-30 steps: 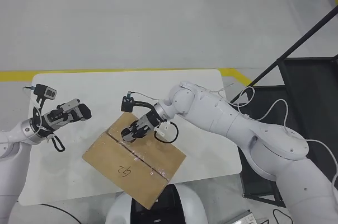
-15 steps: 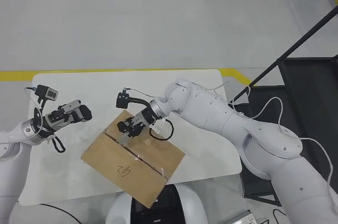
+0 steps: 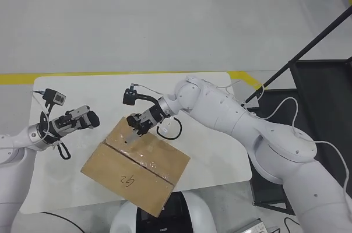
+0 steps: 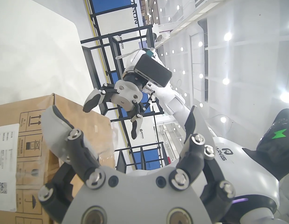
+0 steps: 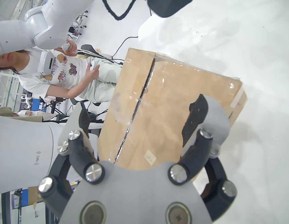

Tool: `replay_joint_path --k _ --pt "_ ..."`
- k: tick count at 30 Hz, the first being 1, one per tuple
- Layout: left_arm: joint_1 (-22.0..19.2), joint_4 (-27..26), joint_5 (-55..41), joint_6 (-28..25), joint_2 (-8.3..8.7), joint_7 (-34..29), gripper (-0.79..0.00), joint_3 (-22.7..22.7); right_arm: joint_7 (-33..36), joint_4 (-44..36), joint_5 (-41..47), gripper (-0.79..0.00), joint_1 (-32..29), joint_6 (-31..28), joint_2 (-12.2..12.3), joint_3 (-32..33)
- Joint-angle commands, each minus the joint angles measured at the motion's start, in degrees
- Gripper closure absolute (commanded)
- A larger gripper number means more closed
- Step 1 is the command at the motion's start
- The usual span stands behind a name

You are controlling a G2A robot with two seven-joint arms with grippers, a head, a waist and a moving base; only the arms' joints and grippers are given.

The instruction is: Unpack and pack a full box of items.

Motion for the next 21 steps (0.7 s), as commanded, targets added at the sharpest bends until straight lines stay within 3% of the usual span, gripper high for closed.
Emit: replay_joint_path --k 1,7,11,16,21 --pt "-0.4 0.3 0.7 0.3 -0.06 0.1 -0.785 0.5 -0.5 0.8 0.3 -0.785 0.0 -0.5 -0.3 0.0" --pt "-1.1 1.3 0.4 0.1 -0.18 0.1 -0.785 0.9 -4.3 1.2 0.9 -0.785 1.3 -4.3 -0.4 0.0" --pt "-0.7 0.8 -0.8 -1.7 -0.08 -0.7 -0.785 -0.3 -6.4 -0.5 0.8 -0.785 1.9 -6.4 1.1 0.0" --pt "-0.4 -0.6 -2.4 -1.8 0.09 -6.7 -0.785 -0.1 -5.3 -5.4 0.7 -0.785 1.5 -5.3 4.6 0.0" --pt "-2.5 -0.1 1.3 0.2 0.04 -12.1 -0.785 3.3 -4.1 -11.8 3.4 -0.785 0.4 -4.1 10.7 0.0"
